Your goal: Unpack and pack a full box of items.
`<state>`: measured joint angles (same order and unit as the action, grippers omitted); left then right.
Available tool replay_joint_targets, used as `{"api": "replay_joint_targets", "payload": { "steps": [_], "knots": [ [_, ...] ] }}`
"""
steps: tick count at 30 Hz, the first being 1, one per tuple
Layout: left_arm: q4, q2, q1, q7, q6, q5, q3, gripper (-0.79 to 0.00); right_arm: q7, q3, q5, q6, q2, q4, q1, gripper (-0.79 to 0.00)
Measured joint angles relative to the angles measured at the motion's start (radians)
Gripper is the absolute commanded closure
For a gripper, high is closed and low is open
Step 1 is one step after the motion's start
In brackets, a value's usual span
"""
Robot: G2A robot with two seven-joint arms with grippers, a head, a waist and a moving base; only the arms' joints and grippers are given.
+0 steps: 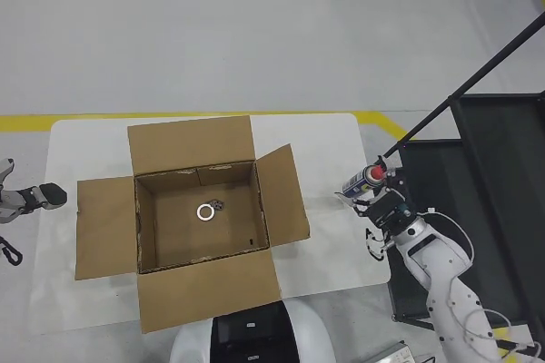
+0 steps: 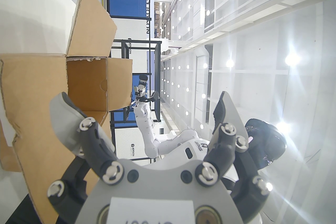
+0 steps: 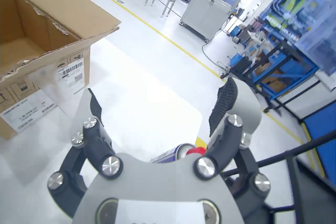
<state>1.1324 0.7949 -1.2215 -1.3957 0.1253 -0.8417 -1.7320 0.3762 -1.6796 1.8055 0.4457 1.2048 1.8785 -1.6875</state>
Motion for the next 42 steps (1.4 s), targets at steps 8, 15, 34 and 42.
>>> {"api": "replay_joint_targets", "payload": {
  "steps": [8,15,34,42],
  "knots": [
    [0.0,0.0,0.0,0.0,0.0,0.0,0.0,-0.785,-0.251,0.16,-0.011,0.271,-0.006,0.111,0.184,-0.785],
    [0.0,0.0,0.0,0.0,0.0,0.0,0.0,-0.785,-0.461,0.304,-0.186,0.331,0.011,0.019,0.297,-0.785],
    [0.0,0.0,0.0,0.0,0.0,0.0,0.0,-0.785,-0.574,0.381,-0.198,0.405,0.012,0.09,0.351,-0.785],
    [0.0,0.0,0.0,0.0,0.0,0.0,0.0,-0.785,-0.974,0.649,-0.431,0.352,0.066,-0.032,0.637,-0.785]
  ]
}}
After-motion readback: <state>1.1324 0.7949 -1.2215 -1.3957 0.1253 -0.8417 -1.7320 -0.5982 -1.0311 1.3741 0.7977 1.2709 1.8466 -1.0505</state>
